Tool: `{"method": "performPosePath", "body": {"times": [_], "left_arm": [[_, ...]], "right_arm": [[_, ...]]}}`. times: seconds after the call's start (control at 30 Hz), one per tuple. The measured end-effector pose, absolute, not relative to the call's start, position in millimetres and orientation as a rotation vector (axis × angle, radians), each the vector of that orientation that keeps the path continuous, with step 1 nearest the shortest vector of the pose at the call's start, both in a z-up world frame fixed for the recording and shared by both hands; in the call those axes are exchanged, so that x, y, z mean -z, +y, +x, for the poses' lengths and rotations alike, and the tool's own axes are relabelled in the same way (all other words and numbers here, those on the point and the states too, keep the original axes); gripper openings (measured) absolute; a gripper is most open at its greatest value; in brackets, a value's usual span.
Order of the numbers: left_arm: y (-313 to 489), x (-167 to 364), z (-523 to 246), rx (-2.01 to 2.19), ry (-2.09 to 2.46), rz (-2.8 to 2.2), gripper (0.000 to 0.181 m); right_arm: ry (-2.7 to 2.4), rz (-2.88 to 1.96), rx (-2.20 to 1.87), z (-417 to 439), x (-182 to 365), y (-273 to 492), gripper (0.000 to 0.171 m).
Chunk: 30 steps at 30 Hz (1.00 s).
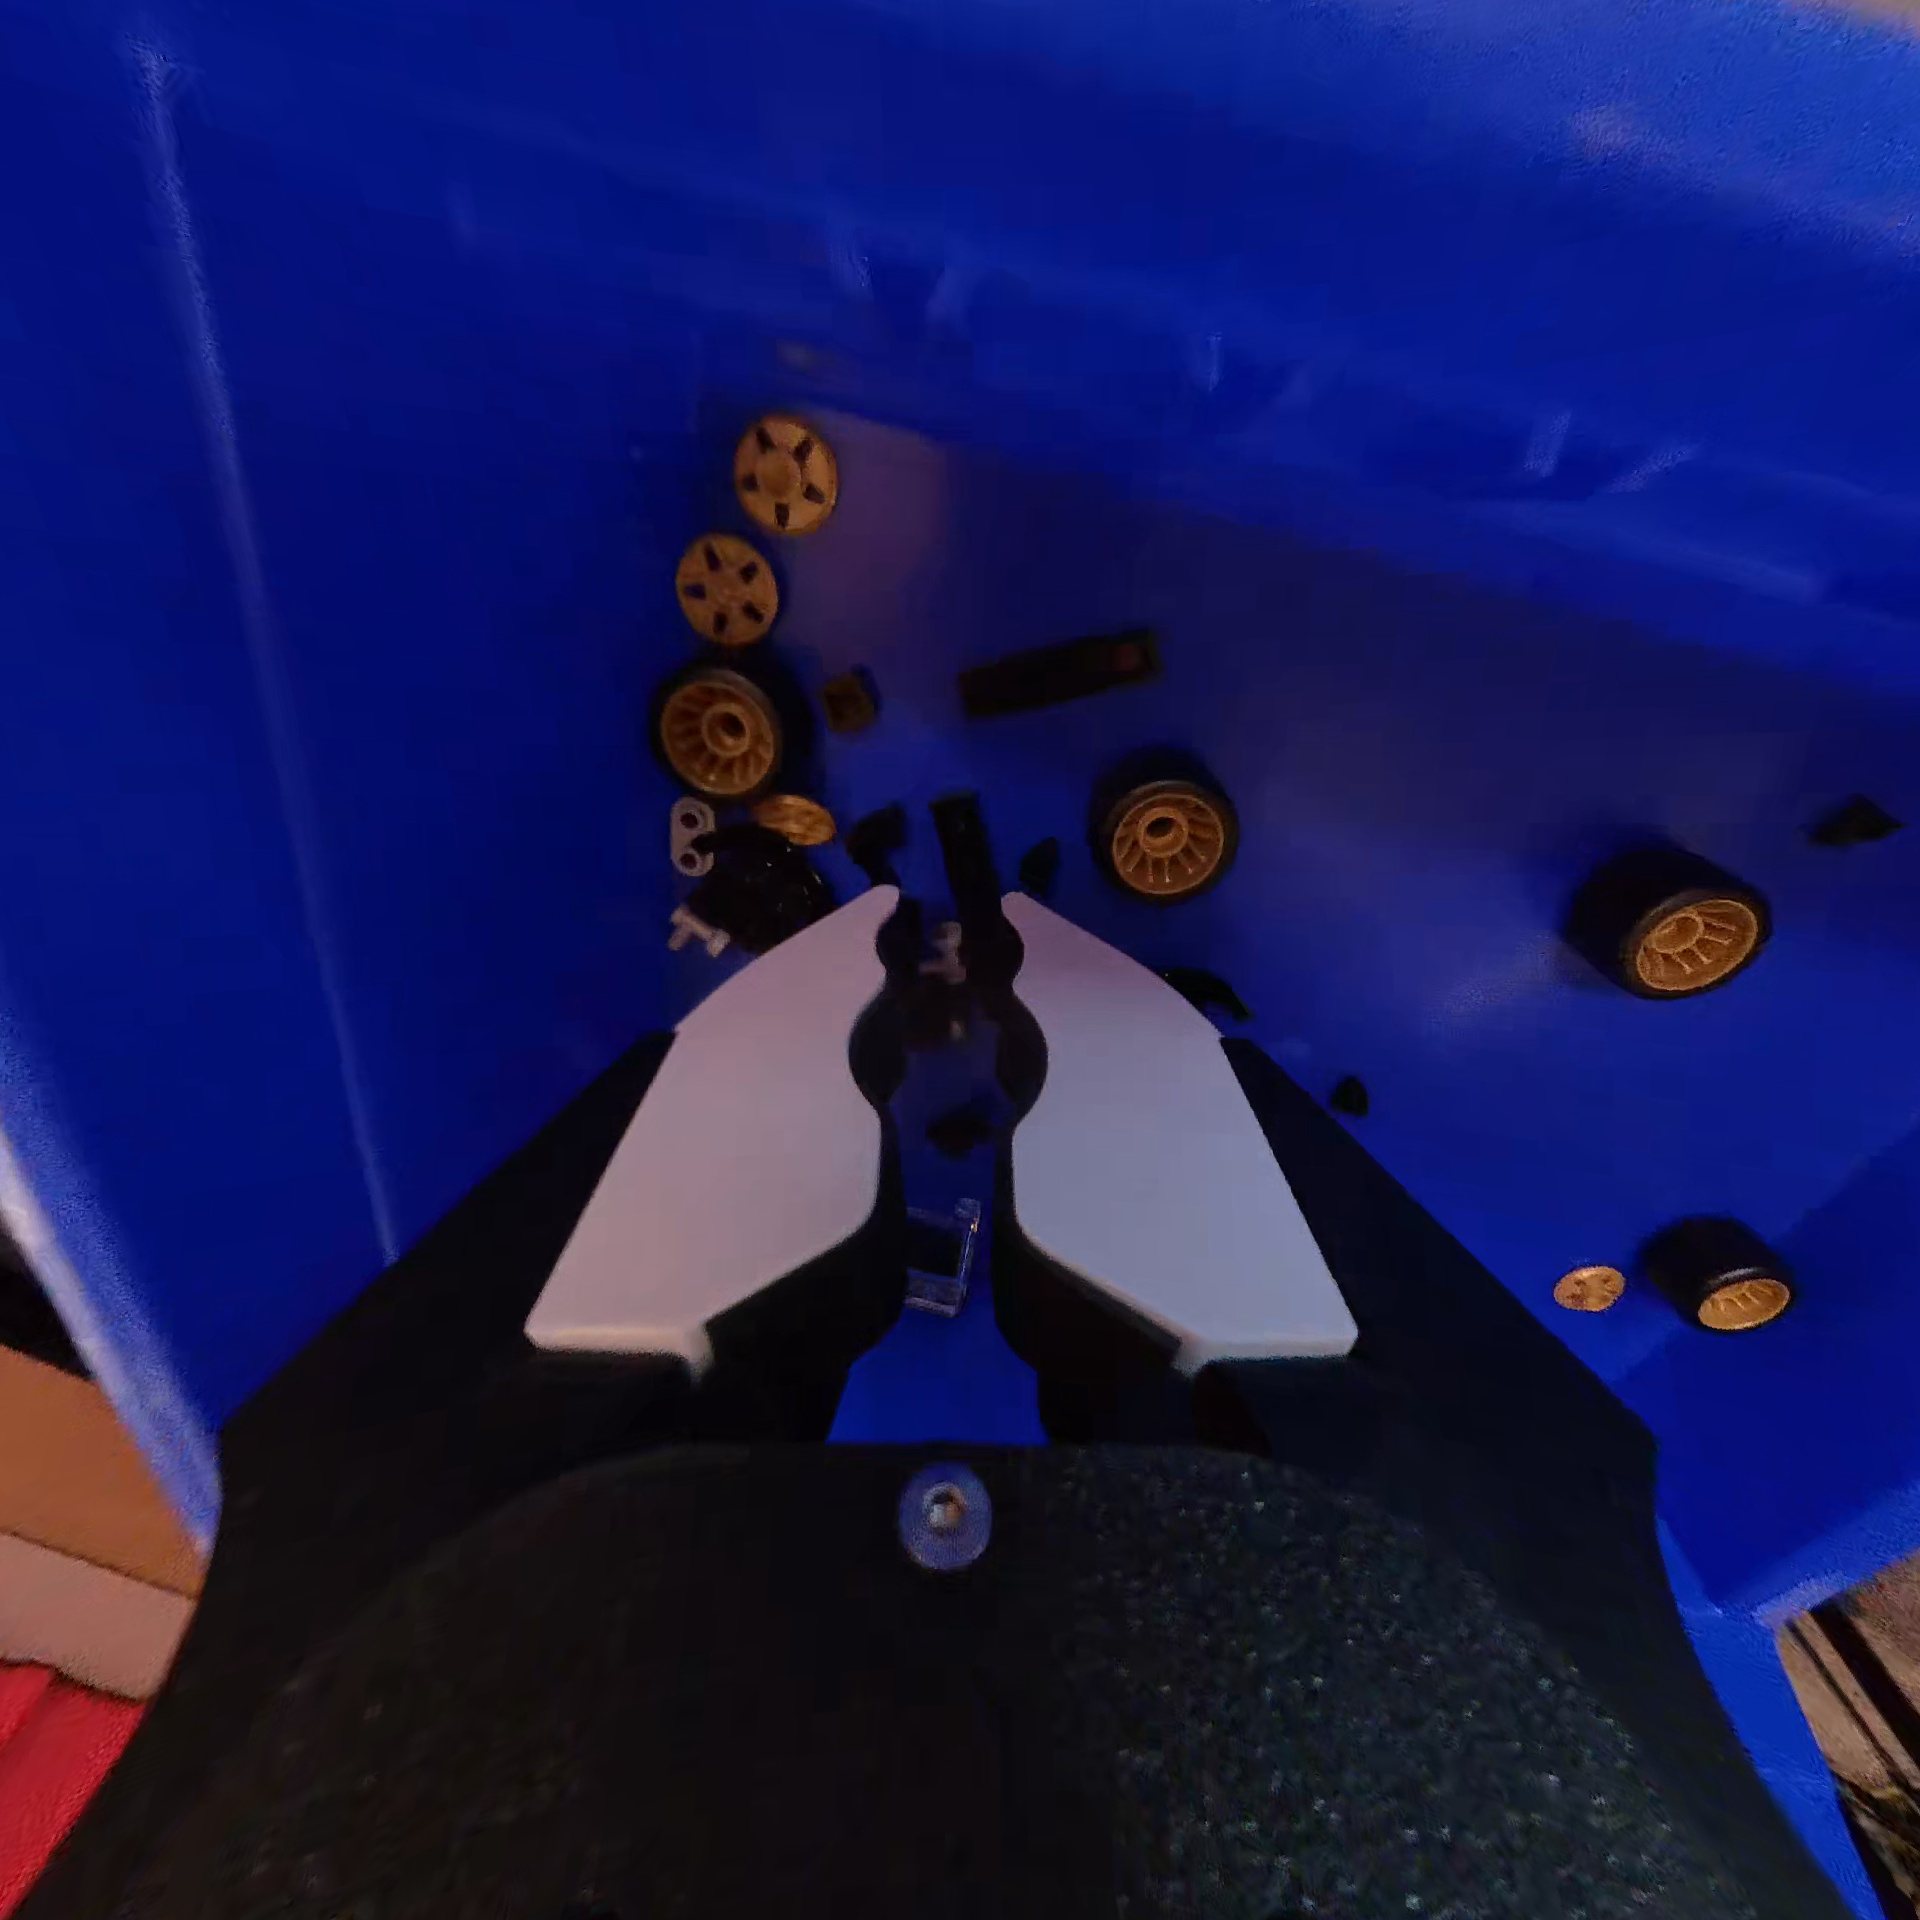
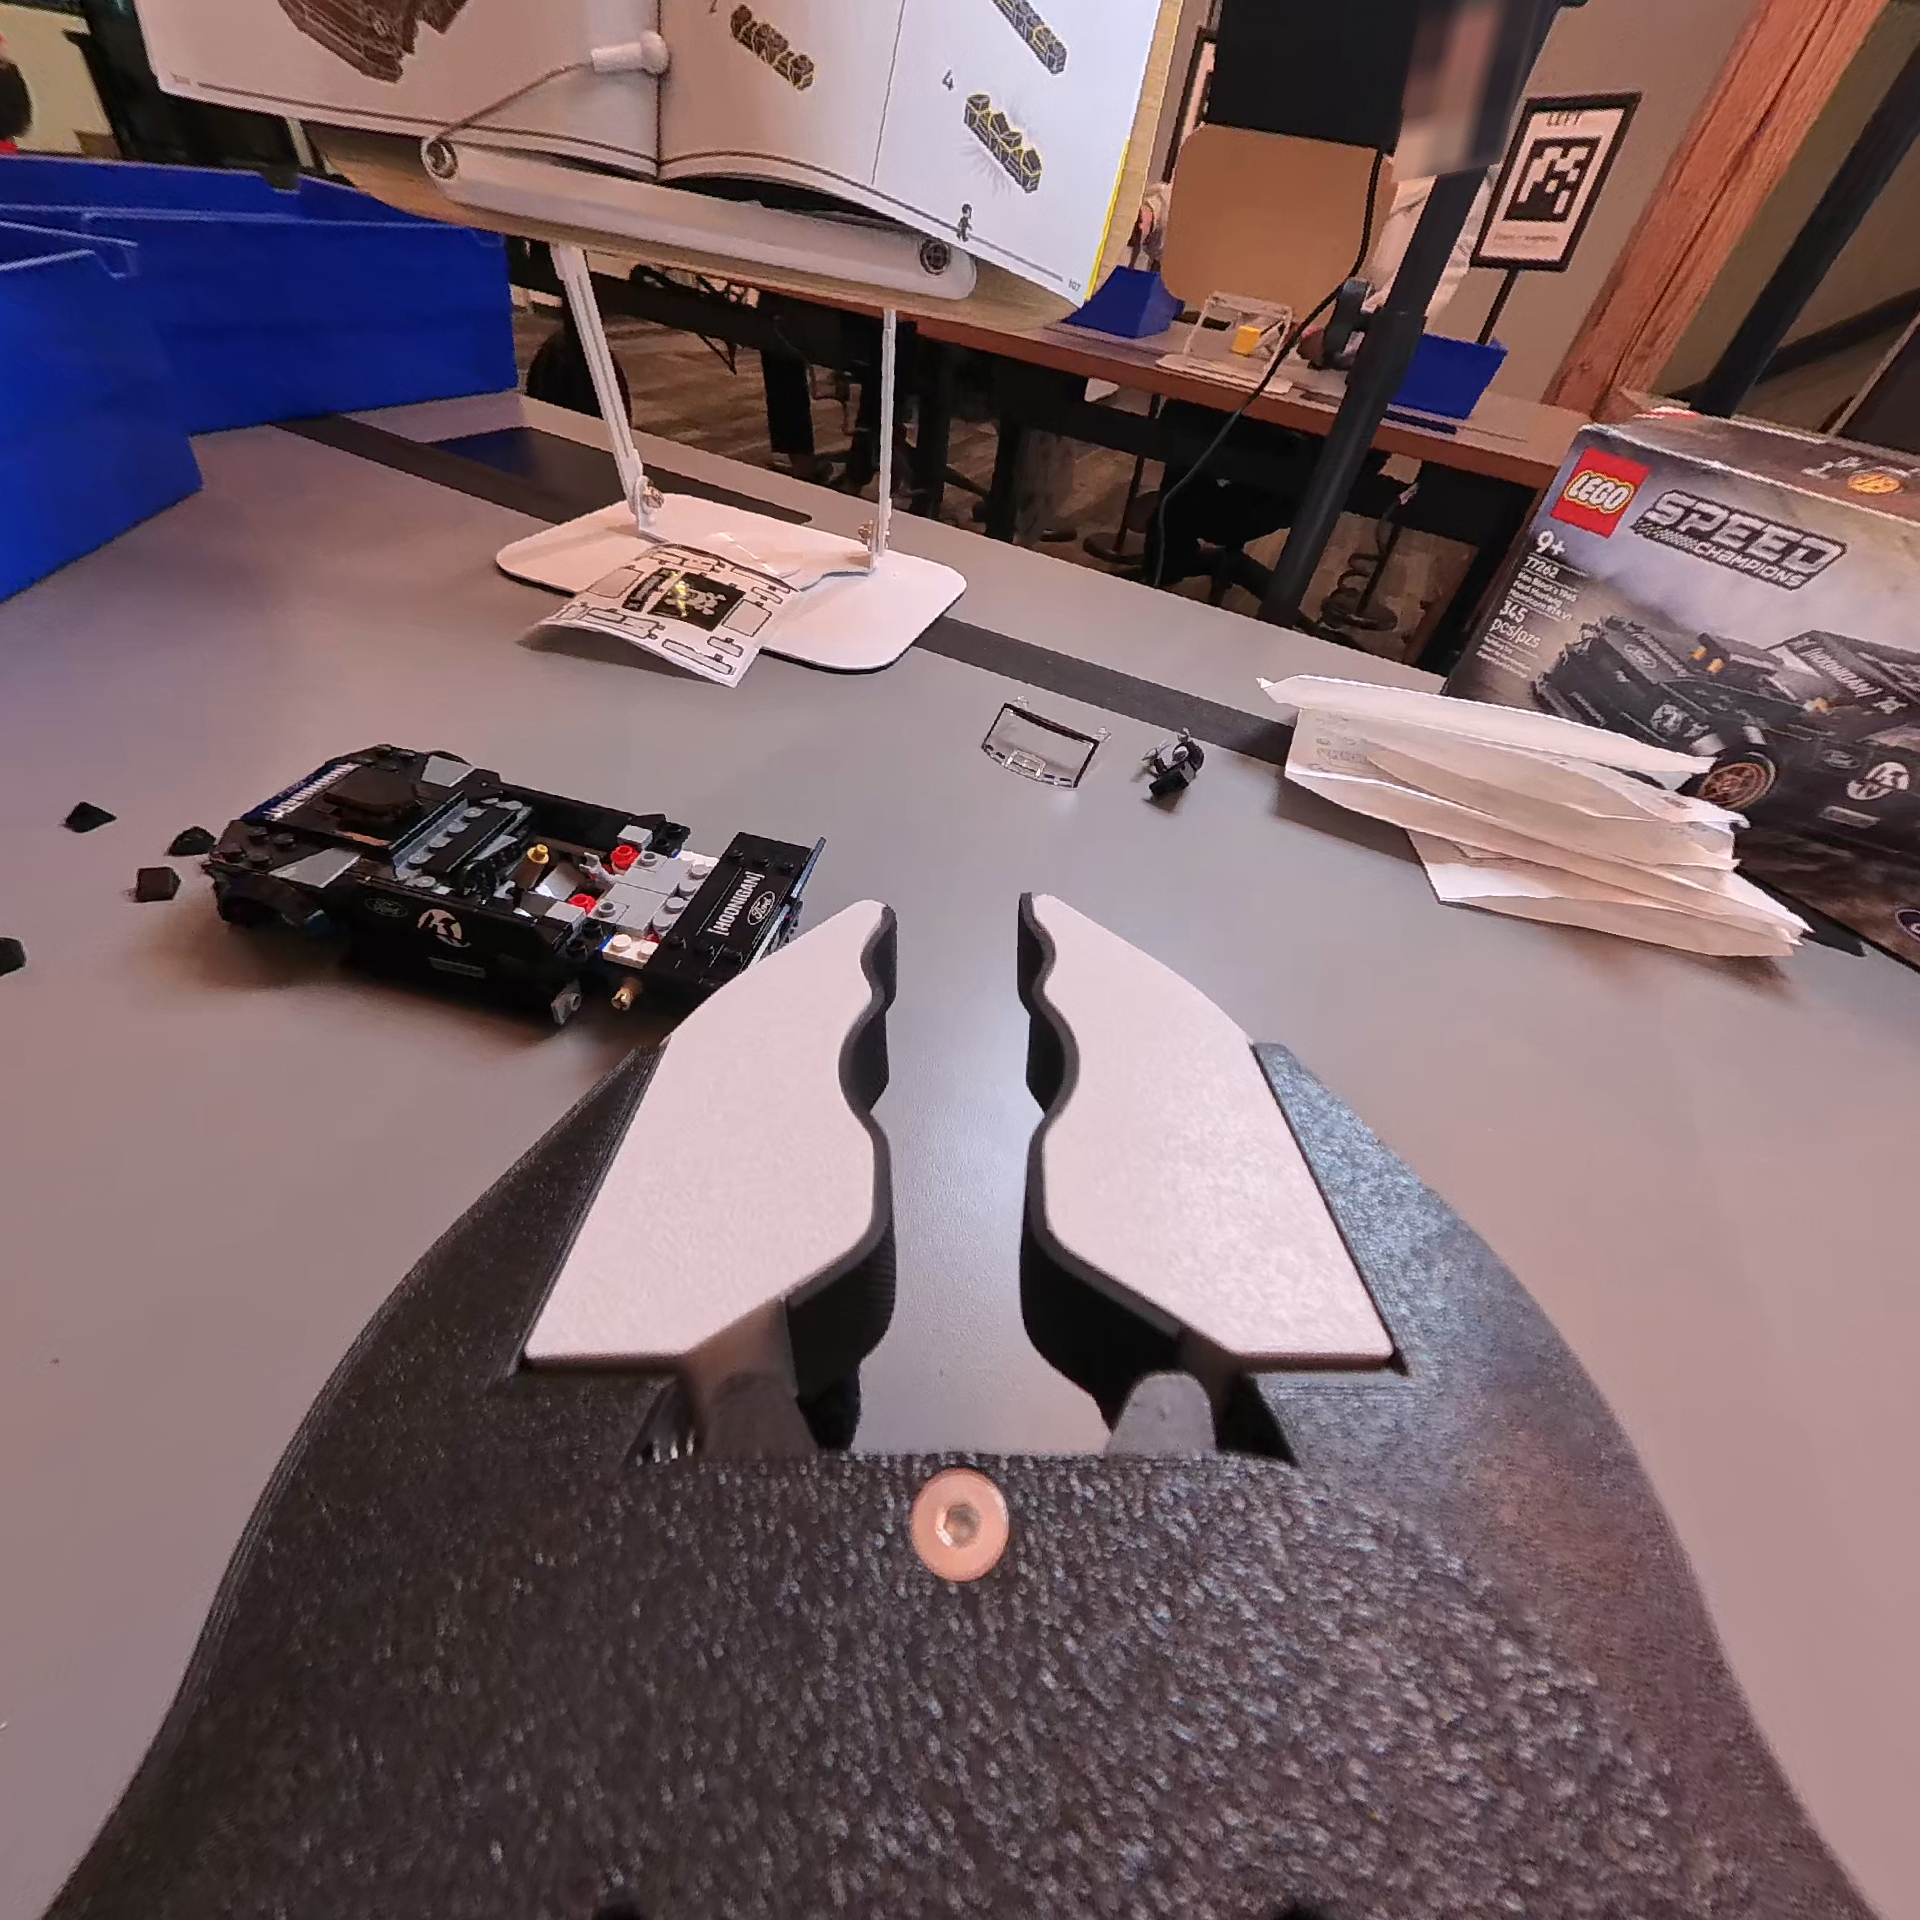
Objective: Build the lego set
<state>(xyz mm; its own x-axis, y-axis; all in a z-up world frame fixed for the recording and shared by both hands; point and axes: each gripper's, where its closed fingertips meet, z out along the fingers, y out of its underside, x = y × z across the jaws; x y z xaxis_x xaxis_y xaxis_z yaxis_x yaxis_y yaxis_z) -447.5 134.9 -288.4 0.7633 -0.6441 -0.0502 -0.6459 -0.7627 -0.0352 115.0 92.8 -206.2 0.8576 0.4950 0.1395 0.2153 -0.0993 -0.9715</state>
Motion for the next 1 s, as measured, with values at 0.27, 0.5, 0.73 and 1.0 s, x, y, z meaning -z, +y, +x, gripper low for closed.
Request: {"method": "performPosePath", "body": {"times": [0.27, 0.5, 0.73, 1.0], "left_arm": [[129.3, 298.0, -447.4, 0.038, 1.014, -2.949, 0.007], [137.4, 265.0, -444.0, 0.026, 0.982, -2.804, 0.006], [113.8, 146.9, -336.8, -0.23, 1.197, -2.023, 0.006], [50.2, 119.2, -149.6, -0.664, 1.335, -1.261, 0.005]], "right_arm": [[-0.538, -1.7, -0.286, 116.6, 207.5, 94.2, 0.022], [-0.538, -1.686, -0.28, 117.0, 205.5, 92.9, 0.022], [-0.634, -1.644, -0.316, 102.1, 200.1, 83.6, 0.021], [-0.835, -1.623, -0.896, -10.5, 153.4, 33.7, 0.028]]}}
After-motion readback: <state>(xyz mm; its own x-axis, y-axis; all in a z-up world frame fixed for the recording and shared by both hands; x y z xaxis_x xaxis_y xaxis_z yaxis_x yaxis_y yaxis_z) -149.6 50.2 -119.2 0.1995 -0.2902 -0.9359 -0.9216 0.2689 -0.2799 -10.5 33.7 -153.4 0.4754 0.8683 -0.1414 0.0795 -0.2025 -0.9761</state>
